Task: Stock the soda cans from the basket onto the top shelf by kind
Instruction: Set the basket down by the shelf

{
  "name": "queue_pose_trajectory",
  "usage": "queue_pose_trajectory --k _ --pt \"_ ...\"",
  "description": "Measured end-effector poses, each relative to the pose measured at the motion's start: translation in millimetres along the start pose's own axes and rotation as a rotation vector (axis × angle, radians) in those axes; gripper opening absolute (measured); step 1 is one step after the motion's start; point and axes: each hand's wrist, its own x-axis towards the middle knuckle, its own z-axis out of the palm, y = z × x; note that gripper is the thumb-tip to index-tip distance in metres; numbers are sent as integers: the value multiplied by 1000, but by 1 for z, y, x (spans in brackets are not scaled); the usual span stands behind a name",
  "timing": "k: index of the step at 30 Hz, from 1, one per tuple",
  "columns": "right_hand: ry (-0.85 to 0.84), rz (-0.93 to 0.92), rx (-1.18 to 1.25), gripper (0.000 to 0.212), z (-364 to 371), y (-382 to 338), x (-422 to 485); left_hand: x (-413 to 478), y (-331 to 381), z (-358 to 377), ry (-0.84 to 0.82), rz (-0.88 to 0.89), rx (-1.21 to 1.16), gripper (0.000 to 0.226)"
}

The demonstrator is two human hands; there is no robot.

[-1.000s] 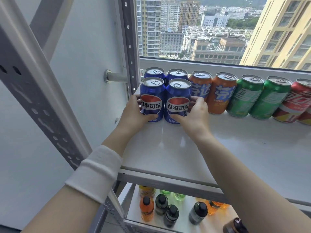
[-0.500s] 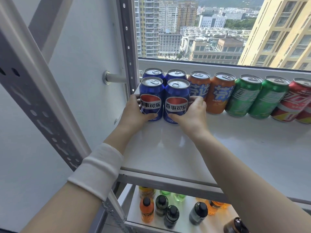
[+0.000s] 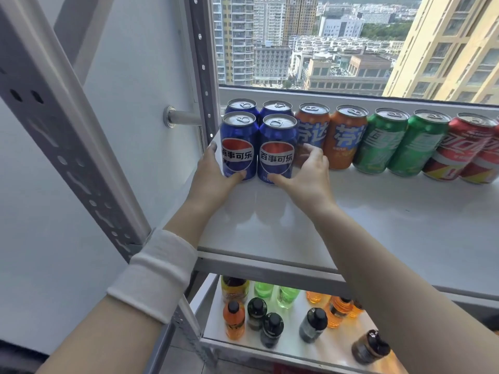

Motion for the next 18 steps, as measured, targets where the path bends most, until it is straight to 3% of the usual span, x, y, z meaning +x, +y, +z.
queue_pose_trajectory --k 4,11,18 --pt "-15 -51 -62 83 -18 5 -23 -26 8 2 83 8 80 77" --pt "-27 -177 -185 72 -71 21 -81 -100 40 23 164 177 197 63" --pt "-3 -320 -308 64 -154 61 -162 -202 81 69 133 269 314 58"
